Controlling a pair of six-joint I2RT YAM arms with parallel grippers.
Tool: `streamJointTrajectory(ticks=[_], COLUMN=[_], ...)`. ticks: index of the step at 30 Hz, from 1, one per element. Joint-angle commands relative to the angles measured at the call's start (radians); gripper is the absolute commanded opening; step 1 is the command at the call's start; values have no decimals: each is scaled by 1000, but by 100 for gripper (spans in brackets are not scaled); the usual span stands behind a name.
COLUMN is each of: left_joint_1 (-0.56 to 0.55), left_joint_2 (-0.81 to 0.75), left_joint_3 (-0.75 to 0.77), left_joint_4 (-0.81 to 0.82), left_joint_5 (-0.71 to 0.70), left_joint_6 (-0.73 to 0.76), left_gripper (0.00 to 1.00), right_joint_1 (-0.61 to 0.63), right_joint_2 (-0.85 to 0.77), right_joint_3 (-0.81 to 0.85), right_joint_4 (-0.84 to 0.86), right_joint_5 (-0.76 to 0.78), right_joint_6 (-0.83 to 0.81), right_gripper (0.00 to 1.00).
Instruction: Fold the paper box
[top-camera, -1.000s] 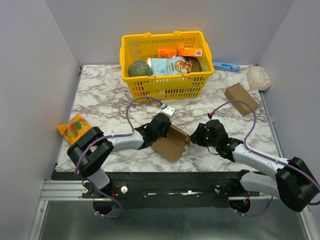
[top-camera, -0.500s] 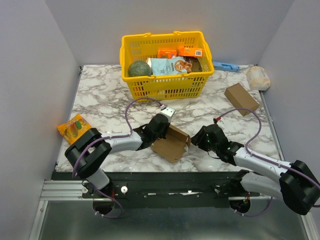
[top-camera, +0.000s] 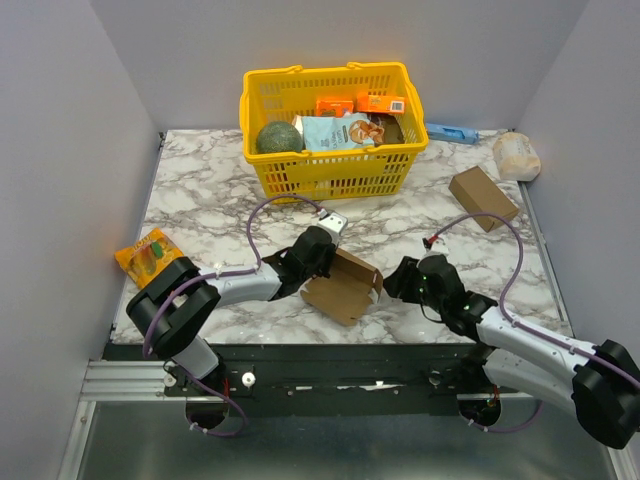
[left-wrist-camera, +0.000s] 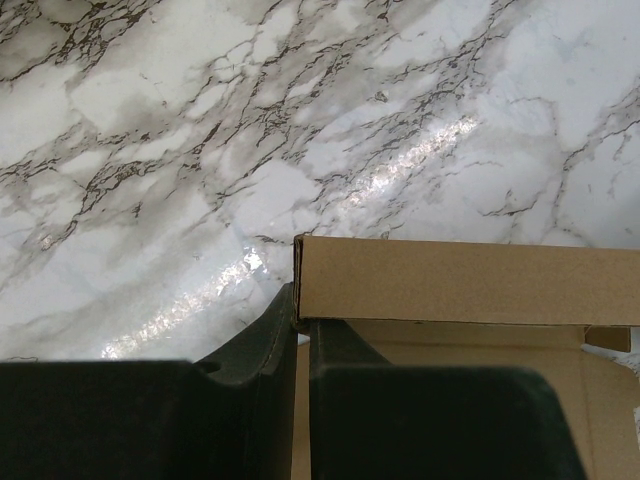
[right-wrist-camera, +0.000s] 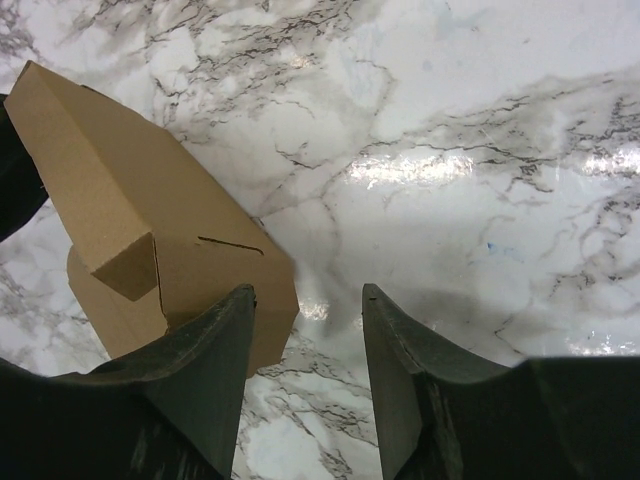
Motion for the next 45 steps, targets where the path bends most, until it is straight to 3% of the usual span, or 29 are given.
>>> streamJointTrajectory(ticks=[1,7,14,20,28,45], left_joint_1=[1,2,1,0,0,3], left_joint_2=[-17,-10,1,-8,-28,-26], left_joint_3=[-24,-17,-4,-13,-38,-35], left_joint_4=[-7,-21,-47,-35,31,14], left_joint_5=[32,9,-35,-14,87,55], left_joint_6=[-5,-14,-20,-7,12,23], left_gripper=[4,4,3,3,3,2], right_joint_1=[9,20,80,100,100,107], right_joint_2=[45,117,148,83,-53,-167], right_joint_3=[21,41,57,31,-29,-54], right_joint_4=[105,206,168,62,22,-78], right_joint_5=[-40,-100,-60,-13,-42,-50], right_joint_6=[-116,-125,-65,7,-22,-24], right_gripper=[55,51,50,50,50,50])
